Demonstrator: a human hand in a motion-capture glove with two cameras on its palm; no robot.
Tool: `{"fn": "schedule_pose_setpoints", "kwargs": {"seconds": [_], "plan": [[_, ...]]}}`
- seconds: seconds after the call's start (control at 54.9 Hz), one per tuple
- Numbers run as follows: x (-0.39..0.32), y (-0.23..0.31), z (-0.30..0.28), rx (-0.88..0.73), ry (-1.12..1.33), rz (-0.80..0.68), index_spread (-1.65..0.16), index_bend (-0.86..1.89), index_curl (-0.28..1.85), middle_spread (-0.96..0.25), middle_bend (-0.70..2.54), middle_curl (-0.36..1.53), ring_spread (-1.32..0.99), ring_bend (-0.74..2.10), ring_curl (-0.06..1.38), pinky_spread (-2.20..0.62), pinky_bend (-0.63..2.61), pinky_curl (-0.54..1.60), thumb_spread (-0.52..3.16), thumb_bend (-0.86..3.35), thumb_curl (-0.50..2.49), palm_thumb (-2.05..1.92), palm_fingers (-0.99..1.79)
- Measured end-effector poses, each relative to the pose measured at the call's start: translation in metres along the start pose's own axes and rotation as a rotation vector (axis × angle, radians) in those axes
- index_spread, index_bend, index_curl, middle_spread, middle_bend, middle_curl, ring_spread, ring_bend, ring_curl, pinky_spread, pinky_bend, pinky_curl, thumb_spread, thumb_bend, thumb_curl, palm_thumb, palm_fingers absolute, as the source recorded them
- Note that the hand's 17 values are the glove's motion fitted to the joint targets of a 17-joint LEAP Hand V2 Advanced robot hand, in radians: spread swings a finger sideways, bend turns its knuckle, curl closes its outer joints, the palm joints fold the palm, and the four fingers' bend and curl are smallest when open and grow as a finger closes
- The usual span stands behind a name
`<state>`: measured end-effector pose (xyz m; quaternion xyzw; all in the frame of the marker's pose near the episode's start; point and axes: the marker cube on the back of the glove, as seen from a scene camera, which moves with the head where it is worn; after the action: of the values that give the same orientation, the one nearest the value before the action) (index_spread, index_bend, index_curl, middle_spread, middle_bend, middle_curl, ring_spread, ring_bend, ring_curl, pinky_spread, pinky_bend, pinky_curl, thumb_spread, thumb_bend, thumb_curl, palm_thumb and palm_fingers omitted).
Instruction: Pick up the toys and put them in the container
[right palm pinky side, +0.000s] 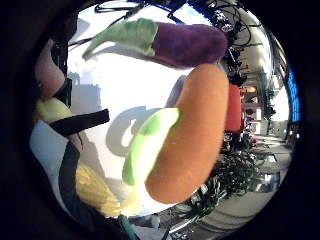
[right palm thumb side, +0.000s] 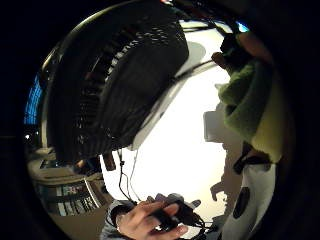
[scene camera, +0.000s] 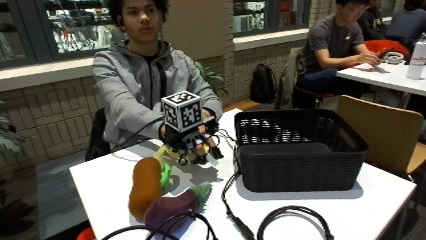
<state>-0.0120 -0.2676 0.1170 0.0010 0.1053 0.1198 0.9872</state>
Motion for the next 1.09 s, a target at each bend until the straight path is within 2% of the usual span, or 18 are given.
{"fn": "schedule_pose_setpoints", "kwargs": {"seconds": [0.182,0.401,0.51,0.637,0.783,0.91,0.929,0.947,0.965,1.02,1.092], "plan": [[-0.026,-0.012,-0.072,0.067,-0.106,-0.1,-0.31,0.13,0.03,-0.12,0.72,0.57,-0.28,1.42,0.55,-0.37,1.58,0.52,1.57,0.66,0.47,0.6,0.61],[-0.116,-0.045,-0.124,0.108,0.0,-0.315,-0.31,0.13,0.05,-0.15,0.71,0.63,-0.28,1.43,0.55,-0.37,1.6,0.52,1.54,0.64,0.52,0.59,0.59],[-0.168,-0.064,-0.134,0.093,0.07,-0.436,-0.31,0.13,0.06,-0.16,0.71,0.66,-0.29,1.44,0.55,-0.37,1.61,0.52,1.53,0.63,0.55,0.59,0.58],[-0.204,-0.095,-0.136,0.079,0.043,-0.421,-0.31,0.13,0.06,-0.17,0.7,0.7,-0.29,1.45,0.56,-0.36,1.63,0.52,1.52,0.62,0.57,0.58,0.56],[-0.226,-0.11,-0.122,0.089,0.084,-0.475,-0.3,0.11,0.07,-0.18,0.69,0.73,-0.29,1.47,0.56,-0.36,1.66,0.53,1.52,0.6,0.59,0.56,0.52],[-0.222,-0.112,-0.113,-0.004,0.105,-0.488,-0.3,0.09,0.08,-0.15,0.64,0.74,-0.24,1.35,0.55,-0.34,1.64,0.53,1.57,0.53,0.52,0.38,0.2],[-0.219,-0.112,-0.113,-0.009,0.115,-0.49,-0.29,0.11,0.09,-0.13,0.56,0.71,-0.23,1.23,0.51,-0.31,1.62,0.51,1.54,0.46,0.48,0.28,-0.06],[-0.215,-0.112,-0.113,-0.007,0.123,-0.497,-0.29,0.12,0.11,-0.12,0.61,0.73,-0.22,1.15,0.51,-0.29,1.58,0.52,1.54,0.43,0.46,0.23,-0.17],[-0.211,-0.112,-0.113,0.001,0.127,-0.51,-0.28,0.17,0.12,-0.09,0.49,0.68,-0.2,1.07,0.49,-0.26,1.57,0.51,1.51,0.37,0.42,0.14,-0.32],[-0.195,-0.105,-0.114,0.033,0.125,-0.565,-0.28,0.15,0.13,-0.05,0.42,0.64,-0.18,0.92,0.42,-0.22,1.51,0.47,1.47,0.3,0.38,0.03,-0.29],[-0.159,-0.097,-0.113,0.058,0.152,-0.534,-0.28,0.13,0.14,-0.03,0.42,0.62,-0.17,0.85,0.37,-0.19,1.42,0.42,1.43,0.24,0.36,-0.02,-0.14]]}}
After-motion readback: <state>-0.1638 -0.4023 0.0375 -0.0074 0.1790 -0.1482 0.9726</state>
